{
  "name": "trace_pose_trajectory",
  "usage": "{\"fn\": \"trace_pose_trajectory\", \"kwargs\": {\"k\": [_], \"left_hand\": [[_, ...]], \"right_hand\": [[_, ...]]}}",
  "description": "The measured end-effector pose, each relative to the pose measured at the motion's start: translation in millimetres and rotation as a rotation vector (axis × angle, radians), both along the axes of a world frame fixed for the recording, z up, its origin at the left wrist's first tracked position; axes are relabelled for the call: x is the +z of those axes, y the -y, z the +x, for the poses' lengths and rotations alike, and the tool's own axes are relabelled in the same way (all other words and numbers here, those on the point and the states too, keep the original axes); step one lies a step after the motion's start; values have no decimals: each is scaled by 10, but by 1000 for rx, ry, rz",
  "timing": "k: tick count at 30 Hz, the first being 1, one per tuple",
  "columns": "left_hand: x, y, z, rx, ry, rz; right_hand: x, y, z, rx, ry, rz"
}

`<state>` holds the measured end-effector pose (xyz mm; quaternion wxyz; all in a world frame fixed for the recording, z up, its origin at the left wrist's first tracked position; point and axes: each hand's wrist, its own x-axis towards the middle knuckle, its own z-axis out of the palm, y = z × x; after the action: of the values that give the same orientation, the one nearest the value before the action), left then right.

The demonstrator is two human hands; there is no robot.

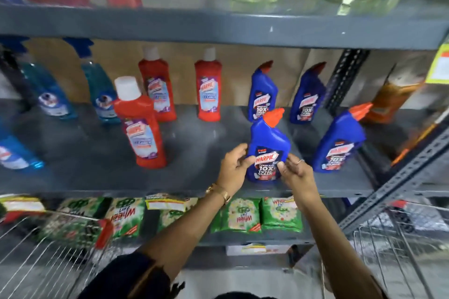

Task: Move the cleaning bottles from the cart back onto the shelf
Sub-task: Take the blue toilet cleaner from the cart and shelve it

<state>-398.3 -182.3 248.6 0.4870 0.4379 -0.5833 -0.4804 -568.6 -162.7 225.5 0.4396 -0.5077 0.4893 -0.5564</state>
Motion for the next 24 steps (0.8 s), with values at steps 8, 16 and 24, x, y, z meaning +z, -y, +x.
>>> {"fn": "trace_pose_trajectory", "kwargs": {"k": [8,16,24], "left_hand": [[-13,360,-319,44,64,-62],[-47,422,-316,43,163,-83],[29,276,-69,-105,276,52]], "right_hand": [[23,384,-238,-40,-31,6],[1,421,-303,-19,-59,28],[40,143,22,-376,-116,1]]}}
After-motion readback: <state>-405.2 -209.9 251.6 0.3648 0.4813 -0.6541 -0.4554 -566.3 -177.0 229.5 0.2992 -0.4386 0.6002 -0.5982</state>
